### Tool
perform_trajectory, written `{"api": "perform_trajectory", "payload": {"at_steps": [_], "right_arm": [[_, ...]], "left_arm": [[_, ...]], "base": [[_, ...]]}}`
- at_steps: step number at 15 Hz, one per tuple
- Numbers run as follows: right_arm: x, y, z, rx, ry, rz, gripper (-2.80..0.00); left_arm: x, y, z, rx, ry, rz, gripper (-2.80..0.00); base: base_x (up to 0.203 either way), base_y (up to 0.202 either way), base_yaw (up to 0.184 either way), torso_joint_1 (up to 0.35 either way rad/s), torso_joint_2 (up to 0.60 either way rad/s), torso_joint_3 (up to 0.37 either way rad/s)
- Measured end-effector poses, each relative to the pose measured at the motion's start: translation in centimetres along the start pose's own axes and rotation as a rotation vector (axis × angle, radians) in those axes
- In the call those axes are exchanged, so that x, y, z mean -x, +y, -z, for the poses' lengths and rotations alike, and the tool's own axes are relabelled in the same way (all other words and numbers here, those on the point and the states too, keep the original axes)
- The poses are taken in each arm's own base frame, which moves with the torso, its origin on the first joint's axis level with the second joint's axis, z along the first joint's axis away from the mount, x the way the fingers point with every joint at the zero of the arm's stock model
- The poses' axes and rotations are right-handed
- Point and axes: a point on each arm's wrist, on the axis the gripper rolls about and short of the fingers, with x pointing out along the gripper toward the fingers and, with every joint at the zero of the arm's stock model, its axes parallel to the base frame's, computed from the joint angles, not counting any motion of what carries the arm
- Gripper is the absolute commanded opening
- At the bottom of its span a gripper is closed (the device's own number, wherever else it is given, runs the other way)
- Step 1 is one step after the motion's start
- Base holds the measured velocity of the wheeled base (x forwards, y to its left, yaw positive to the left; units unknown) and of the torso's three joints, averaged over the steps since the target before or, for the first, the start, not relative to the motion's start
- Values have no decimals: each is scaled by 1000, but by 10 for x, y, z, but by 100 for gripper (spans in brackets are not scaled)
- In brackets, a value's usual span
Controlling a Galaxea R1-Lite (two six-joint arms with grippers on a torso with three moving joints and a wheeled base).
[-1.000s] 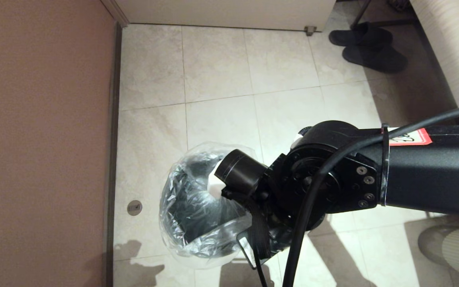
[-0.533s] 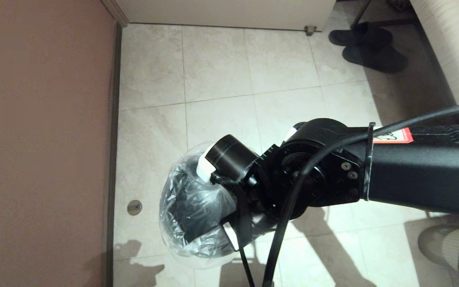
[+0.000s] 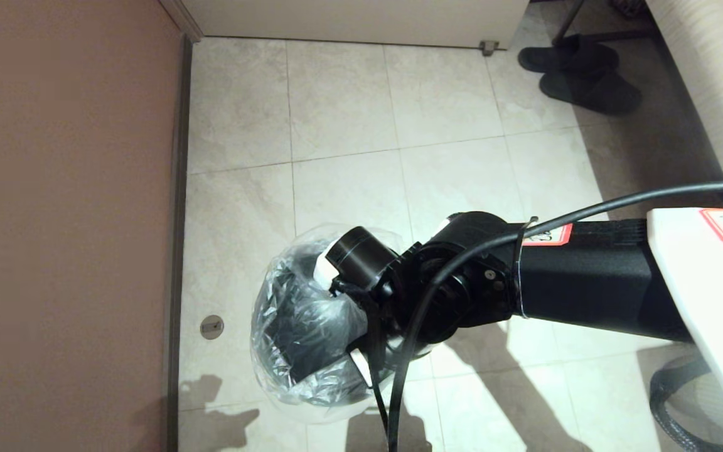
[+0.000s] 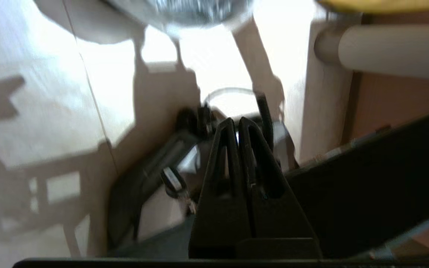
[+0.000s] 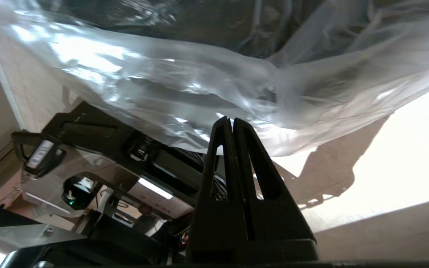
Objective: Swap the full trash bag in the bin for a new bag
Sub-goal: Put the new garbage bag on the trash can
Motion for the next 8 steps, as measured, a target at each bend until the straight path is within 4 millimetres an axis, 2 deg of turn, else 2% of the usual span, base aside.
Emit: {"api": "perform_trajectory", "payload": {"at_steps": [3,8], "right_arm": [[-5,-6,3,-3,31,30,-280],[-9,-8,11,4,81,52,-280]], "left_arm": [[1,-4,-17,-74,-179,-10,-280],[2,-11,-40,-130,-199,-11,-280]], "base": [[0,0,0,0,0,0],[0,0,0,0,0,0]]}}
